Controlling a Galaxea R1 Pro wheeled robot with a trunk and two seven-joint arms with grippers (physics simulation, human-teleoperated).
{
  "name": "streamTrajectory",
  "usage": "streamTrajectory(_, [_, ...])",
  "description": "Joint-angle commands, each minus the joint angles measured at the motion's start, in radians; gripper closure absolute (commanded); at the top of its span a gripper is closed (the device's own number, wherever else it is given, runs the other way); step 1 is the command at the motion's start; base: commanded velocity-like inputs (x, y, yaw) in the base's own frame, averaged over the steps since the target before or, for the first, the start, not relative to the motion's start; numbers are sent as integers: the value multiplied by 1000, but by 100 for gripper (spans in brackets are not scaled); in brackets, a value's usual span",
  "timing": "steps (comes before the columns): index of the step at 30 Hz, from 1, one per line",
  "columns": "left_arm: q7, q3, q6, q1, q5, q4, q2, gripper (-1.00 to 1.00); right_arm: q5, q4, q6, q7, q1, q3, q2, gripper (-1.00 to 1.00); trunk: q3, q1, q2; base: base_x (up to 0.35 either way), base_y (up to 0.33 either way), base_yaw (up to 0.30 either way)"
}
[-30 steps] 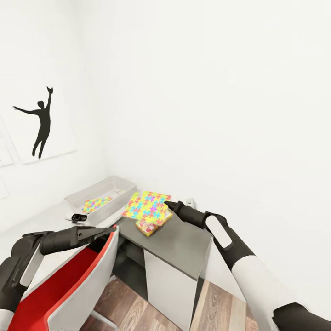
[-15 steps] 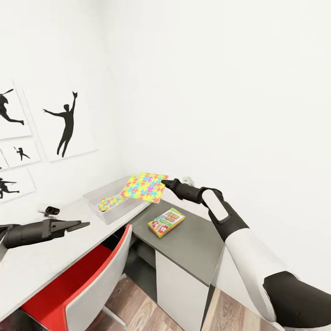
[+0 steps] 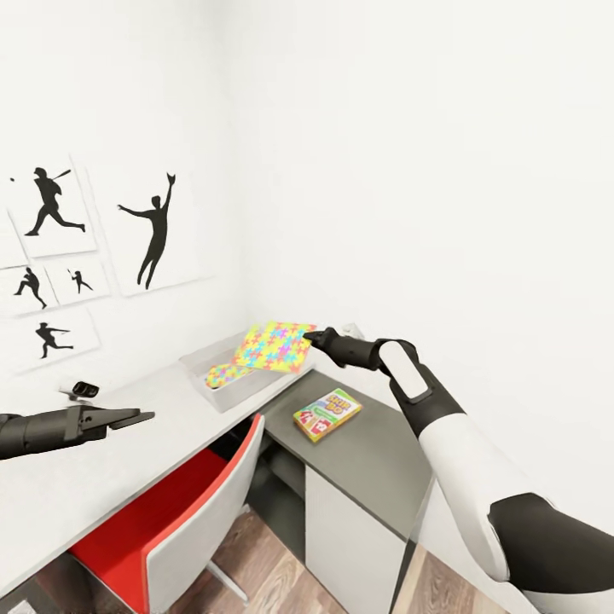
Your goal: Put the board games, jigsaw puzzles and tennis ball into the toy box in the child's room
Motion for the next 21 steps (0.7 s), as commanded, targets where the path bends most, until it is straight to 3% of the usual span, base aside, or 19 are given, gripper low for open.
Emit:
streamTrajectory(1, [-4,0,11,0,0,0,0,-100,4,-2,7,1,1,-1,-2,100,-1,0,-1,0,0,33])
streamTrajectory(21, [-4,-1,13,0,-1,0,0,-100,5,2,14,-4,4,-3,-2,100,-22,0,-1,0,0,158])
